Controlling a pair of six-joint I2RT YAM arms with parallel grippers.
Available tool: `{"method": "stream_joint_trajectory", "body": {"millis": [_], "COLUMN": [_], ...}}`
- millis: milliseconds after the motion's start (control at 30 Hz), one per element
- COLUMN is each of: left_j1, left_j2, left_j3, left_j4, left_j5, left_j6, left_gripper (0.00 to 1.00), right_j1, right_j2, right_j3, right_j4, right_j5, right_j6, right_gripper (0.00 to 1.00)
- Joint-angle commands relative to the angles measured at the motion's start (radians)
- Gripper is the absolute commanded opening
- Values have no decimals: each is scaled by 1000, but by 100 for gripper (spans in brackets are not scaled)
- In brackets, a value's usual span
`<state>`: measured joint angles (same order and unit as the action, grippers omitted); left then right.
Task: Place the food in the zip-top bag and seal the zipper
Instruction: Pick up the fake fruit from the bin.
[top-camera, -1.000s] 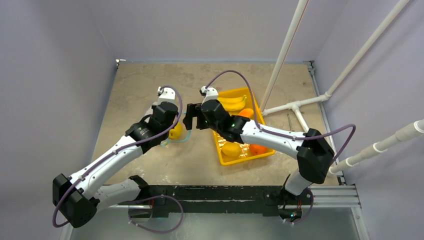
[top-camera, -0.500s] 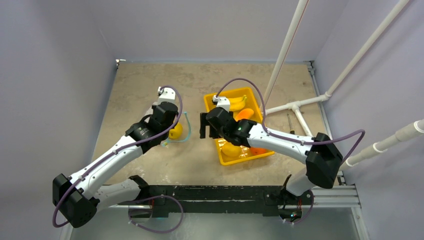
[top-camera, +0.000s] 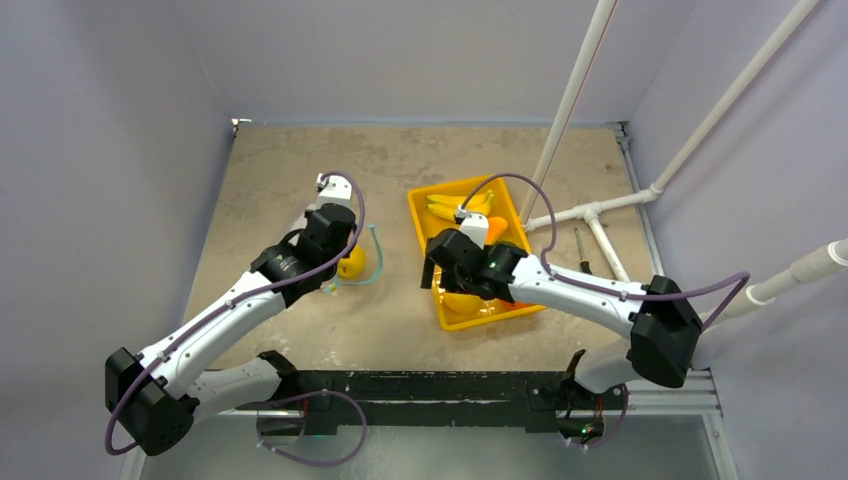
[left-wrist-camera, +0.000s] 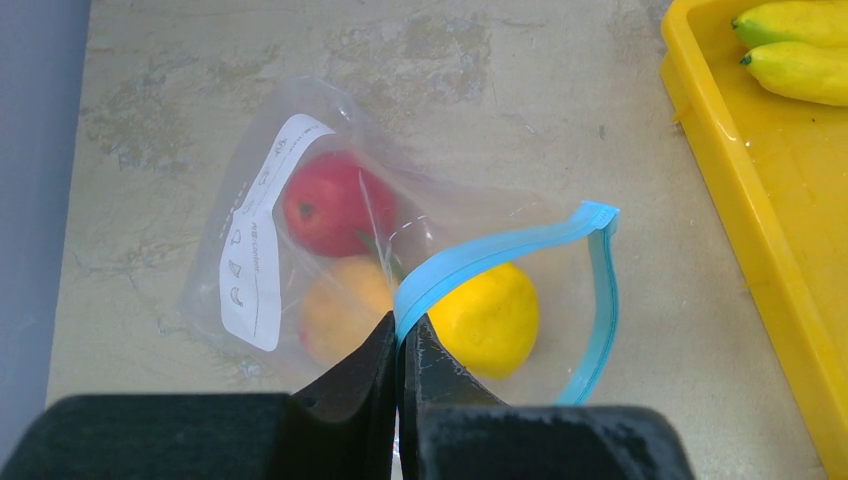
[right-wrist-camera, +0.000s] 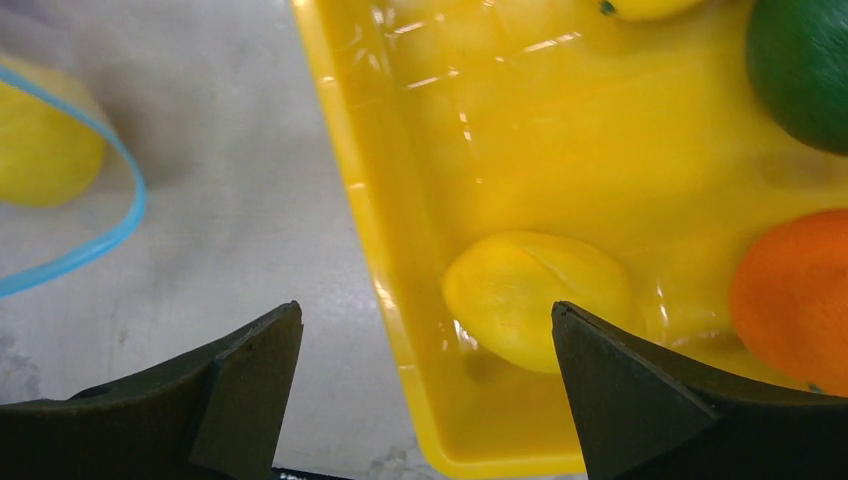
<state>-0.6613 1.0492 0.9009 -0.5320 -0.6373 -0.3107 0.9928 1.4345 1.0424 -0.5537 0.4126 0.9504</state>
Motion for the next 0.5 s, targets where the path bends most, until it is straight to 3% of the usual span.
{"method": "stream_joint_trajectory", "body": {"millis": [0, 467], "left_j1": [5, 5], "left_j2": [-27, -55], "left_j3": [-6, -8], "left_j4": [39, 46], "left_j5": [17, 53], "left_j6": [10, 12], "left_gripper": [0, 0], "right_j1": [0, -3], "right_j2": [-1, -51], "right_j3": [-7, -98], "right_j4": [-159, -245], "right_j5": [90, 95], "right_j6": [168, 310], "right_gripper": [96, 96]}}
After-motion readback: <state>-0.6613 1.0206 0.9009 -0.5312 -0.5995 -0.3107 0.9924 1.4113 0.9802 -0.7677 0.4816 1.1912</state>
